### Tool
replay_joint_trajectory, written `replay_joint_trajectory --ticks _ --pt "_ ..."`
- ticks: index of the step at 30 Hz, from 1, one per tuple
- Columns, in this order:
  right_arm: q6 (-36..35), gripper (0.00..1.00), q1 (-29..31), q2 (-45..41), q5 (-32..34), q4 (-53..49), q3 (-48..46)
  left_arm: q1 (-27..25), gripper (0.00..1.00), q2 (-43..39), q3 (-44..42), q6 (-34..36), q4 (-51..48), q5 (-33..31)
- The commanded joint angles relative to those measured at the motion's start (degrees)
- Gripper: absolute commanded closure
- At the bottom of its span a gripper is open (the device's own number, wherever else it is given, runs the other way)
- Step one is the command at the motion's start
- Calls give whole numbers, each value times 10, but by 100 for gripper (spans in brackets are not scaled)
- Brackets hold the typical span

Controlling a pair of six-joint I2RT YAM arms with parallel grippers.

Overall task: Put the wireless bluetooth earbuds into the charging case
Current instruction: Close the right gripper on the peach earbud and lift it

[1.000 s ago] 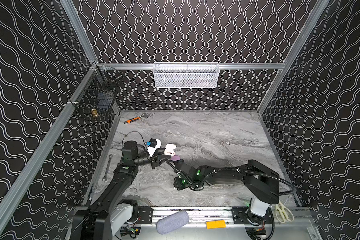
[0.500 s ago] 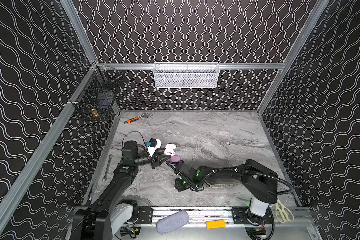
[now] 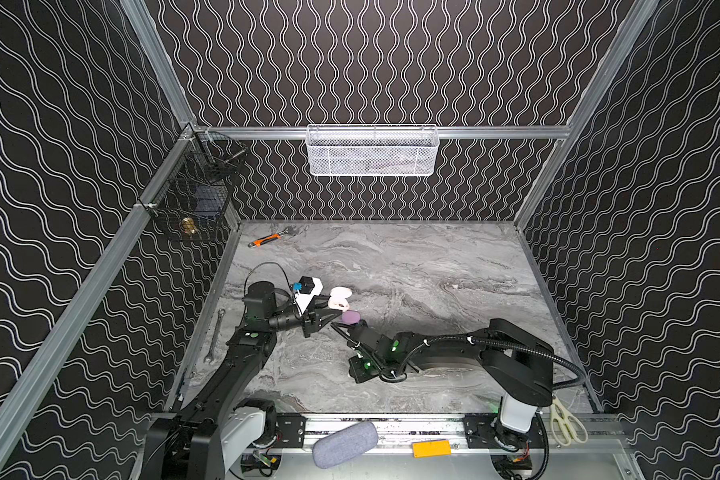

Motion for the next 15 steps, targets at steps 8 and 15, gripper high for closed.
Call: replay_joint_trajectory --ticks 8,15 --pt "-1 79 1 -21 7 -8 -5 0 97 2 2 -9 16 -1" --pt "-2 80 1 -61 52 -34 -25 0 97 5 1 -8 16 4"
